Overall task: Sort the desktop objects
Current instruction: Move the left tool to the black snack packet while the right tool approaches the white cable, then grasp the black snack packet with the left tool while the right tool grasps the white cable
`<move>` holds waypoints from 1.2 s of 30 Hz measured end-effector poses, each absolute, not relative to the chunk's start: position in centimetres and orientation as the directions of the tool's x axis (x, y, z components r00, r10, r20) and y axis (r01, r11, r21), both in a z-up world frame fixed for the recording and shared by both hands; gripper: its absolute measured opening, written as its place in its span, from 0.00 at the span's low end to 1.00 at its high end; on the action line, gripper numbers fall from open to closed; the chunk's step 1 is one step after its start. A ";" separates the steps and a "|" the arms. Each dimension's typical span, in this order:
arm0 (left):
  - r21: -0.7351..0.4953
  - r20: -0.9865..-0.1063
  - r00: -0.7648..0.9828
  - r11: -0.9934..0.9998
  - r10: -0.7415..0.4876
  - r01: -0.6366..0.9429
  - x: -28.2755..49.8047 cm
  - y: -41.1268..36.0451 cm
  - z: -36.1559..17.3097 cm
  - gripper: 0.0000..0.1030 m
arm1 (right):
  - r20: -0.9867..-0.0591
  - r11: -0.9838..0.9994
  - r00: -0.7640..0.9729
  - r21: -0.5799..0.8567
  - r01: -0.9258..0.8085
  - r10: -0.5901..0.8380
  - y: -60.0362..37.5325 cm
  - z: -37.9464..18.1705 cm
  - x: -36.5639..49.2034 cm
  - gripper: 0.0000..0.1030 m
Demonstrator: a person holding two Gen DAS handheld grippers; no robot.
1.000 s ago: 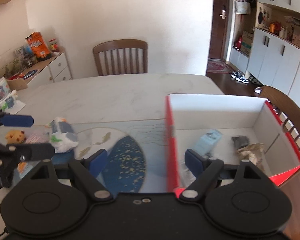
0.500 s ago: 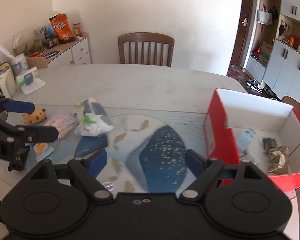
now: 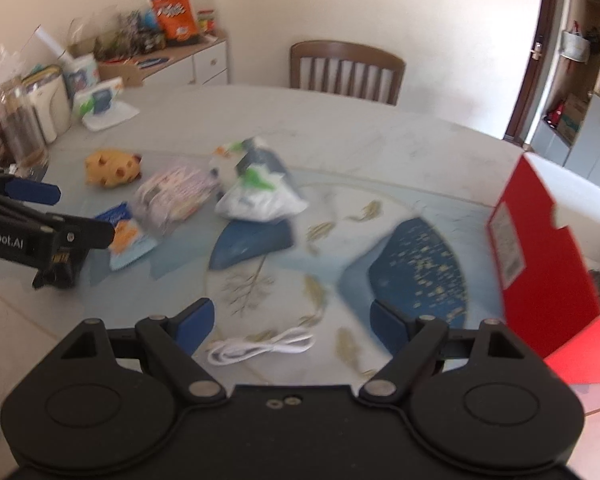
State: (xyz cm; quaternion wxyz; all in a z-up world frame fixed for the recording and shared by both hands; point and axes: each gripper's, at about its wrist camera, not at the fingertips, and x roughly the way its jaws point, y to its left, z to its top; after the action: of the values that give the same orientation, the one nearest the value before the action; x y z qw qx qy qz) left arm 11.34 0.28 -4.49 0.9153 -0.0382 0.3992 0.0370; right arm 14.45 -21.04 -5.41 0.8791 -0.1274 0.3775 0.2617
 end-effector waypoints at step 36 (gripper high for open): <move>-0.066 -0.807 0.586 0.973 0.078 -0.220 10.0 3.0 -9.4 0.91 | -0.782 0.789 0.482 0.020 -0.614 0.395 -19.4 -10.3 15.5 0.79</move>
State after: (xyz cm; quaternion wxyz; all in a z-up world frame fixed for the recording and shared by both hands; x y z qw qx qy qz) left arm 10.04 3.04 -9.40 0.8869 -0.0793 0.4473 0.0840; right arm 15.45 -19.36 -10.27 0.8507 -0.1325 0.4135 0.2964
